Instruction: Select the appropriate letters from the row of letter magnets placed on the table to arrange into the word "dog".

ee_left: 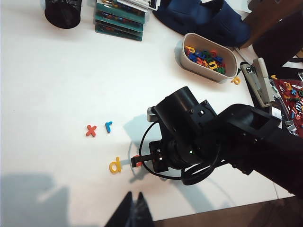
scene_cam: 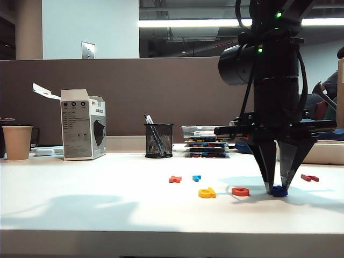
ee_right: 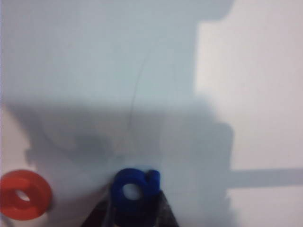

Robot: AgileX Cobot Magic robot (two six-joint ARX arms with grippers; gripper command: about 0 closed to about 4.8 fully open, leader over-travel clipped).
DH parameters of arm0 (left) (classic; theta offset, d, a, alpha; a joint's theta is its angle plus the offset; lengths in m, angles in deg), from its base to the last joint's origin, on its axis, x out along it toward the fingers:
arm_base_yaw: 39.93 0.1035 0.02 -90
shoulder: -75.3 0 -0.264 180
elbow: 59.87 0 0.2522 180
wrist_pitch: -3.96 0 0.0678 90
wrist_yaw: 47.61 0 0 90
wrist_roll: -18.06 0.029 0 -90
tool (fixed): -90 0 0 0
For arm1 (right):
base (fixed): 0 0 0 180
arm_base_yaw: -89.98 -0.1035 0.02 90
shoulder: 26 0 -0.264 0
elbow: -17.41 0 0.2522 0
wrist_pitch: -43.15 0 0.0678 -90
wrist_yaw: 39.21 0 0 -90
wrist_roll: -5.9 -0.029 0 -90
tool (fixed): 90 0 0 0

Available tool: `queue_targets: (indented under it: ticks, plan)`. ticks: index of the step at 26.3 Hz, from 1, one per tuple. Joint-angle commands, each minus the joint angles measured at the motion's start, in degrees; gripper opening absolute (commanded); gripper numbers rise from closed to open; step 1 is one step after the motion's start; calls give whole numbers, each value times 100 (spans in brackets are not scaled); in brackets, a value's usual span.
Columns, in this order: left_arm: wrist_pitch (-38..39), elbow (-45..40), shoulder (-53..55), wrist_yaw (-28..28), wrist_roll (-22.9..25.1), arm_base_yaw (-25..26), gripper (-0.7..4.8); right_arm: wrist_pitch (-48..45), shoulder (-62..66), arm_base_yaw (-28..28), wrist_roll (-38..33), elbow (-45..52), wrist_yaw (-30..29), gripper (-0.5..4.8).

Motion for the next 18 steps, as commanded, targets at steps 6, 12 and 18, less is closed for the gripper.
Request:
queue_targets:
  ticks: [6, 12, 18]
  plan:
    - [-26, 13, -15, 37, -26, 7, -5, 229, -17, -2, -22, 11, -118, 44]
    - [-26, 13, -15, 37, -26, 7, -5, 308, -17, -2, -20, 11, -118, 44]
    - [-26, 13, -15, 37, -26, 7, -5, 229, -17, -2, -17, 11, -94, 44]
